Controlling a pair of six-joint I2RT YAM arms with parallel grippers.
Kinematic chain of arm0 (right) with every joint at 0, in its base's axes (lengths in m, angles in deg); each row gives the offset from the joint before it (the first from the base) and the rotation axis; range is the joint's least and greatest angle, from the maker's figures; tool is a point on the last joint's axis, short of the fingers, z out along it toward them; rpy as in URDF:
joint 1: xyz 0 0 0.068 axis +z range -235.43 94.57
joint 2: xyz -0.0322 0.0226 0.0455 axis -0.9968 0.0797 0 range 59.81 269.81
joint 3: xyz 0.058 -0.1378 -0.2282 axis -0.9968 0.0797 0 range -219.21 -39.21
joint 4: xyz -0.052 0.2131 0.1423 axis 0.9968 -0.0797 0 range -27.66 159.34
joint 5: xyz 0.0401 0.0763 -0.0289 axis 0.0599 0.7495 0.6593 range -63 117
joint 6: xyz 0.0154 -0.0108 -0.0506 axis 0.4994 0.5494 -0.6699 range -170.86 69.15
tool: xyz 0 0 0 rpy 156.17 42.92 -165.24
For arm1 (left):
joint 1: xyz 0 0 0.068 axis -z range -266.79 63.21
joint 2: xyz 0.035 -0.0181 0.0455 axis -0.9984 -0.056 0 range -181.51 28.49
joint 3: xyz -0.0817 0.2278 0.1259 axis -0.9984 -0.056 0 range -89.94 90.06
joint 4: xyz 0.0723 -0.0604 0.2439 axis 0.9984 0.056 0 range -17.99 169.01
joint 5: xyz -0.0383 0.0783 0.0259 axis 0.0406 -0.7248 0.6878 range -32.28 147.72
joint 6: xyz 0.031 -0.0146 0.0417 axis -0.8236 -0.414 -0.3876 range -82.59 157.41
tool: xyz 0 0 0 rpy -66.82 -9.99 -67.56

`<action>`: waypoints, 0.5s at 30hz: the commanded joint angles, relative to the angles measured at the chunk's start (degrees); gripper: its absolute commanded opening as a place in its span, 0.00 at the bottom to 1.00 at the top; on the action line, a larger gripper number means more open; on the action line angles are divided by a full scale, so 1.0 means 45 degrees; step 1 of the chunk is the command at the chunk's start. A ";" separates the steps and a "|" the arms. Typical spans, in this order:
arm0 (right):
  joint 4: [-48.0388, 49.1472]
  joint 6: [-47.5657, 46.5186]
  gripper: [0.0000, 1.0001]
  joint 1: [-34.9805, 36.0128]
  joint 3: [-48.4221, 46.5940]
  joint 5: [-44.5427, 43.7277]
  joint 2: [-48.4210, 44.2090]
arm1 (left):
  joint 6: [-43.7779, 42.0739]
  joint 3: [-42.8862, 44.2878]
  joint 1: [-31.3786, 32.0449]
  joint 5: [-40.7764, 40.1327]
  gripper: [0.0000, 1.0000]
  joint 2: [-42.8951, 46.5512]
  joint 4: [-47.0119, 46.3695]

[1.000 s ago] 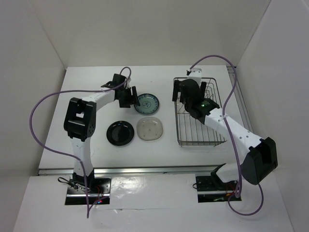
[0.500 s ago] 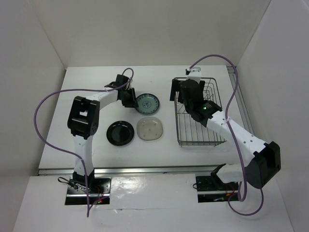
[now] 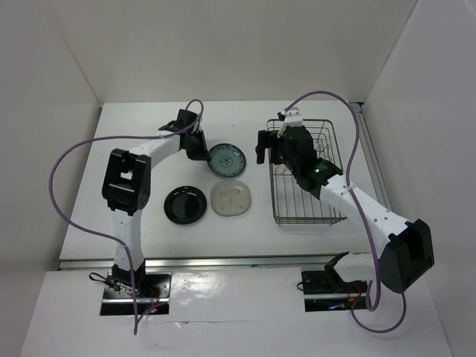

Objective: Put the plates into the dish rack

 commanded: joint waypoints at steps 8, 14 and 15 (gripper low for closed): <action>0.4058 -0.1325 1.00 -0.1670 -0.0249 0.7684 0.0815 | -0.1313 -0.1490 -0.0756 0.1203 0.00 0.5458 -0.1778; 0.5918 -0.1149 1.00 -0.2608 0.0063 1.0775 0.1460 | -0.1625 -0.3053 -0.0756 0.3719 0.00 0.6903 -0.3979; 0.6035 -0.1033 1.00 -0.2842 0.0063 1.0778 0.1461 | -0.1625 -0.3229 -0.0756 0.4093 0.00 0.7176 -0.4237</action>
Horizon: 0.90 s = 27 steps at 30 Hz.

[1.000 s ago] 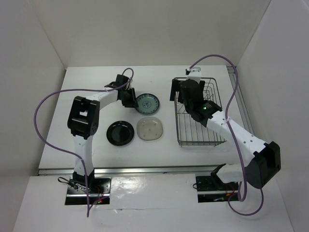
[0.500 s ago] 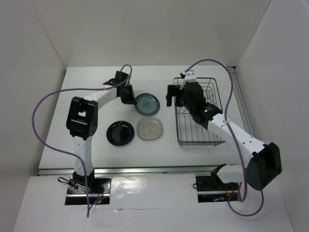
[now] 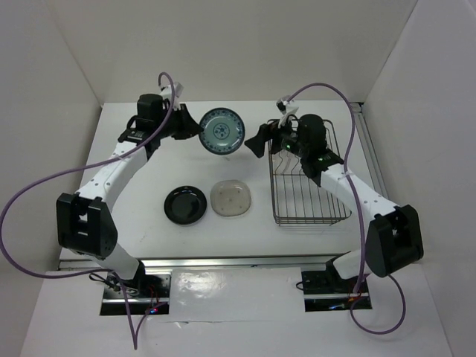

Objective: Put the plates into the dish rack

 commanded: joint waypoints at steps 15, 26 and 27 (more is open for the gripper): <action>0.2474 0.0633 0.97 -0.1144 -0.0512 0.3275 0.1277 | 0.0204 -0.2492 0.0074 0.5376 0.00 0.1765 -0.4801; 0.4561 0.2990 0.00 -0.1144 -0.0025 0.4876 0.1298 | 0.0497 -0.2238 0.0308 0.5145 0.00 0.1122 -0.4664; 0.4738 0.3170 0.00 -0.1144 -0.0024 0.5033 0.1143 | 0.0497 -0.2238 0.0308 0.4776 0.00 0.1121 -0.4664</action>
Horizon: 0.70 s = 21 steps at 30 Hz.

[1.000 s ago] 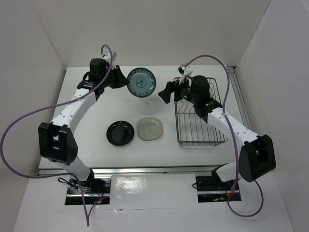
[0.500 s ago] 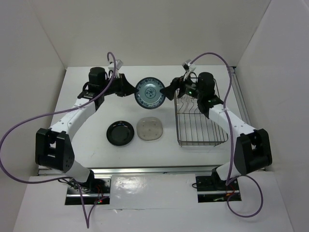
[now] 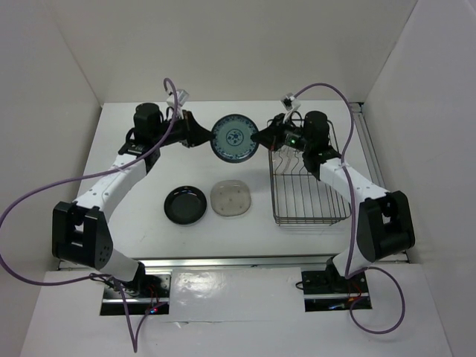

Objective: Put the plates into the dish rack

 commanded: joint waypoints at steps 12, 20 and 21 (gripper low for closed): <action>-0.5838 -0.0908 0.00 0.0066 -0.1108 -1.3959 -0.3872 | 0.0488 0.2481 0.0070 -0.7661 1.00 -0.0381 0.4268; -0.8191 -0.0674 0.00 -0.0051 -0.0972 -1.9201 -0.4461 | 0.0488 0.3129 0.0070 -0.8406 1.00 -0.0498 0.5383; -0.8326 -0.0674 0.00 -0.0051 -0.0971 -1.9339 -0.4461 | 0.0488 0.3129 0.0186 -0.8271 1.00 -0.0498 0.5383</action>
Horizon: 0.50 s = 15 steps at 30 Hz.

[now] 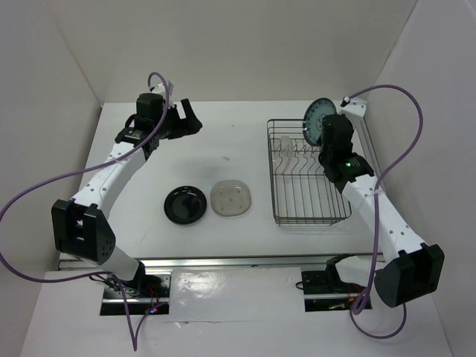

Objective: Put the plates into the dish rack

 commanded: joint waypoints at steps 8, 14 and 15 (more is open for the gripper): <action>-0.1243 0.0201 0.00 0.0139 0.0020 -0.2554 0.0550 | 0.0080 0.0589 0.0095 -0.0406 1.00 -0.0155 0.0547; -0.0756 0.0027 0.00 0.0275 0.0138 -0.2281 0.1154 | 0.0080 0.0589 0.0095 -0.0289 1.00 -0.0155 0.0547; -0.0754 0.0025 0.00 0.0275 0.0138 -0.2281 0.1291 | 0.0080 0.0589 0.0095 -0.0173 1.00 -0.0155 0.0547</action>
